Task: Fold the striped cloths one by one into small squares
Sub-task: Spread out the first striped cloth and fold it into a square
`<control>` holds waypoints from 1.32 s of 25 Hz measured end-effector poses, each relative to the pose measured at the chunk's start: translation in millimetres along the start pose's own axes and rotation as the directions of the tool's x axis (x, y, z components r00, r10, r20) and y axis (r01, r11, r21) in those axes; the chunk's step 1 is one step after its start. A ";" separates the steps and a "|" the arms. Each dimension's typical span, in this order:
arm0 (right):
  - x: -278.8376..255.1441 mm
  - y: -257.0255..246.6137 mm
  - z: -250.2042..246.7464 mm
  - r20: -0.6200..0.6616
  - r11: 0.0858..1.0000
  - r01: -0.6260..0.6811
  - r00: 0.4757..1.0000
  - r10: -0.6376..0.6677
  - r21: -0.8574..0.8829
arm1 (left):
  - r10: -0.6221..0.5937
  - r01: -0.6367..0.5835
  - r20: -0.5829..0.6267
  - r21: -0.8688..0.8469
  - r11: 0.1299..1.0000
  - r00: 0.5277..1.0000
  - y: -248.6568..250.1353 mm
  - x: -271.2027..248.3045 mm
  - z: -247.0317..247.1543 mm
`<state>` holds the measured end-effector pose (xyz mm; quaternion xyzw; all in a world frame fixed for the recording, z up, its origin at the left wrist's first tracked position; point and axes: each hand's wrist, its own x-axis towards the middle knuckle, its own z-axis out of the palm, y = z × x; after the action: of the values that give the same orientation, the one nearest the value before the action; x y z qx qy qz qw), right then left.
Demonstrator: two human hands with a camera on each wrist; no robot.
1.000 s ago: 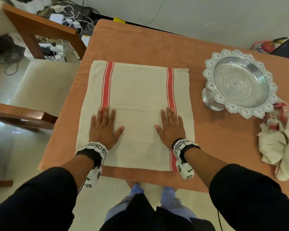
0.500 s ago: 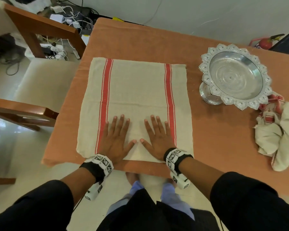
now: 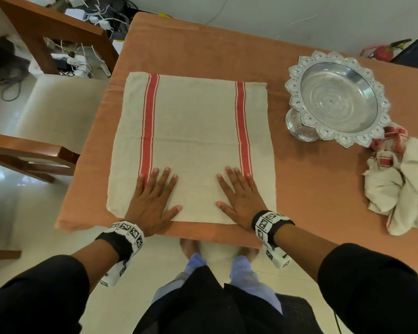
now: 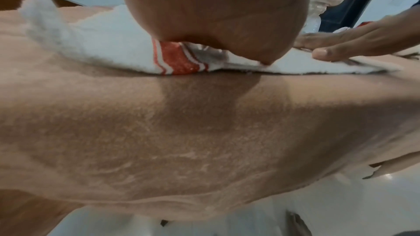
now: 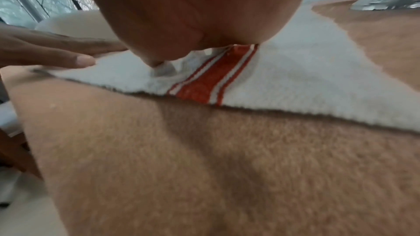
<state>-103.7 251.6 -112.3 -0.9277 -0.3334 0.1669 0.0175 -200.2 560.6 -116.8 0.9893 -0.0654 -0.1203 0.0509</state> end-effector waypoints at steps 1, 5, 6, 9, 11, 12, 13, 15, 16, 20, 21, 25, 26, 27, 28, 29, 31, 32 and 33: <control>-0.2 1.6 -2.8 -0.009 0.999 -0.012 1.000 0.012 0.032 | -0.003 0.003 -0.003 -0.012 1.000 1.000 5.0 1.9 -2.2; -13.0 15.1 -26.7 -0.075 0.982 0.052 0.996 -0.039 0.183 | 0.182 -0.191 -0.112 -0.073 0.979 0.977 38.9 16.5 -11.3; -19.8 19.1 -31.0 -0.031 0.984 0.094 0.995 -0.090 0.154 | 0.233 -0.247 -0.143 -0.093 0.964 0.962 48.5 21.0 -12.0; -43.2 32.0 -36.3 0.165 0.987 0.160 0.973 -0.163 0.031 | 0.310 -0.338 -0.174 -0.166 0.926 0.935 75.8 37.6 -15.8; -54.5 41.6 -34.7 0.216 0.992 0.111 0.969 -0.121 0.057 | 0.330 -0.350 -0.129 -0.182 0.919 0.935 90.3 47.1 -19.8; -58.3 45.5 -34.9 0.232 0.994 0.073 0.969 -0.090 0.081 | 0.342 -0.356 -0.101 -0.181 0.917 0.934 97.0 51.6 -22.1; -60.7 48.2 -36.2 0.245 0.994 0.043 0.967 -0.068 0.103 | 0.357 -0.365 -0.072 -0.179 0.914 0.931 103.1 55.0 -23.6; -60.9 51.0 -41.2 0.252 0.994 0.010 0.967 -0.037 0.108 | 0.392 -0.389 -0.018 -0.176 0.904 0.920 115.1 61.0 -26.7; -59.3 50.7 -43.9 0.246 0.996 0.005 0.969 -0.028 0.091 | 0.404 -0.397 0.005 -0.176 0.901 0.915 120.7 63.1 -27.7; -49.7 49.9 -53.4 0.196 0.994 -0.049 0.980 0.028 0.103 | 0.399 -0.382 0.046 -0.211 0.900 0.916 138.6 70.7 -30.3; -45.1 51.0 -54.2 0.168 0.984 -0.114 0.982 0.091 0.134 | 0.395 -0.378 0.050 -0.205 0.903 0.917 140.5 72.4 -30.6; -16.7 63.3 -53.9 0.083 0.839 -0.451 0.890 0.449 0.304 | 0.422 -0.405 0.057 -0.192 0.894 0.905 146.8 79.5 -30.6; -9.6 66.0 -54.3 0.113 0.789 -0.516 0.853 0.510 0.333 | 0.429 -0.412 0.047 -0.204 0.888 0.902 148.8 82.2 -32.3; -3.2 68.0 -54.6 0.141 0.748 -0.566 0.820 0.555 0.346 | 0.429 -0.412 0.034 -0.215 0.885 0.903 150.5 86.2 -35.2; 2.3 70.0 -54.5 0.153 0.720 -0.602 0.793 0.589 0.345 | 0.420 -0.405 0.020 -0.224 0.886 0.907 151.9 91.2 -39.2; 6.4 72.0 -53.2 0.156 0.700 -0.626 0.773 0.615 0.344 | 0.410 -0.398 0.002 -0.233 0.887 0.912 153.9 95.6 -43.3; 13.6 75.1 -53.5 0.152 0.669 -0.649 0.749 0.645 0.361 | 0.426 -0.416 -0.005 -0.226 0.881 0.905 161.3 102.6 -50.1; 17.0 76.9 -54.4 0.150 0.658 -0.652 0.744 0.651 0.377 | 0.458 -0.445 0.011 -0.218 0.869 0.889 168.7 103.9 -52.0; 21.2 79.1 -57.1 0.147 0.654 -0.647 0.746 0.649 0.392 | 0.498 -0.482 0.021 -0.219 0.848 0.867 178.5 104.7 -51.7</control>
<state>-21.5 207.9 -76.1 -0.9593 0.0632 0.2265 0.1563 -107.7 374.1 -70.3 0.9236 -0.3045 -0.1477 0.1798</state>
